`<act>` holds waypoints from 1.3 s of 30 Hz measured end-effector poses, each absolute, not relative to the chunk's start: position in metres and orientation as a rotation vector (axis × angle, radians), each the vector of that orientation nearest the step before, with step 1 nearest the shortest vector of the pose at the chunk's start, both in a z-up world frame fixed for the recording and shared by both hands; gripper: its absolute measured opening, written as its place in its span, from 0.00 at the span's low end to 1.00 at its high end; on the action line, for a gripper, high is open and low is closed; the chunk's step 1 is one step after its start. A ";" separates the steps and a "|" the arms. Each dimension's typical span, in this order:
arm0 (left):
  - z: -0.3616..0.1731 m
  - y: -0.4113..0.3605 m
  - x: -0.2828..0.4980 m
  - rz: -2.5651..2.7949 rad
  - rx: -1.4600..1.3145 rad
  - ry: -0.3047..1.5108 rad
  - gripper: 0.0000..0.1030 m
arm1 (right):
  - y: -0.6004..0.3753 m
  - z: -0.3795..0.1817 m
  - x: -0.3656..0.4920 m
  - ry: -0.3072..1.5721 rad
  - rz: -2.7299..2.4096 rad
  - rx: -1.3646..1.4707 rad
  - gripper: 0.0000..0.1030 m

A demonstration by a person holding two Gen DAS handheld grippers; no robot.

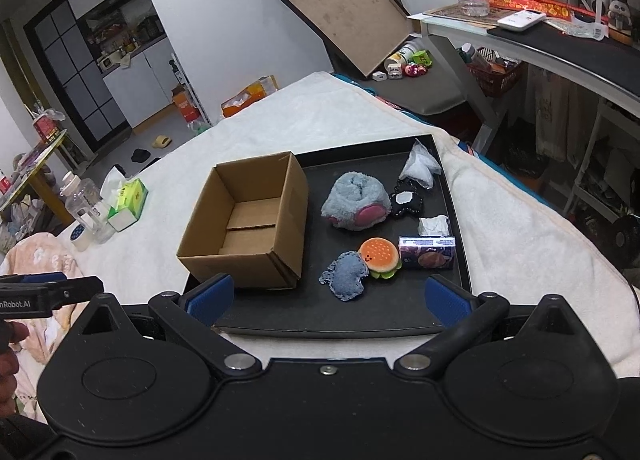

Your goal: Organize soft objects

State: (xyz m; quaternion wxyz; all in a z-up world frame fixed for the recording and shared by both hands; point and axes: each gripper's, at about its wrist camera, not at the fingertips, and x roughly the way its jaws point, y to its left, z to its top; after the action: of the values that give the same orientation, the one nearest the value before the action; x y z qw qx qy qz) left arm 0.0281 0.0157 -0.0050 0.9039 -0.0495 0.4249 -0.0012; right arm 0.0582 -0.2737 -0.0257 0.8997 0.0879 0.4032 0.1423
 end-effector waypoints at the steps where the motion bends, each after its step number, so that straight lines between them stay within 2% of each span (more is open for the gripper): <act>1: -0.006 0.017 0.030 -0.005 -0.101 0.882 0.95 | -0.274 -0.027 0.060 0.836 0.293 0.182 1.00; 31: -0.047 0.051 0.085 0.000 -0.126 0.922 0.93 | -0.275 -0.078 0.122 0.878 0.260 0.197 1.00; 39: -0.060 0.056 0.107 0.010 -0.140 0.915 0.86 | -0.286 -0.105 0.147 0.917 0.177 0.228 1.00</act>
State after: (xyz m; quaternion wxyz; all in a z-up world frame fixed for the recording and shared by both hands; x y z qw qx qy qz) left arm 0.1072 0.0557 -0.0603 0.8948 -0.0675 0.4413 0.0048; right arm 0.1475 -0.2858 -0.1051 0.8866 0.1099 0.4411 0.0851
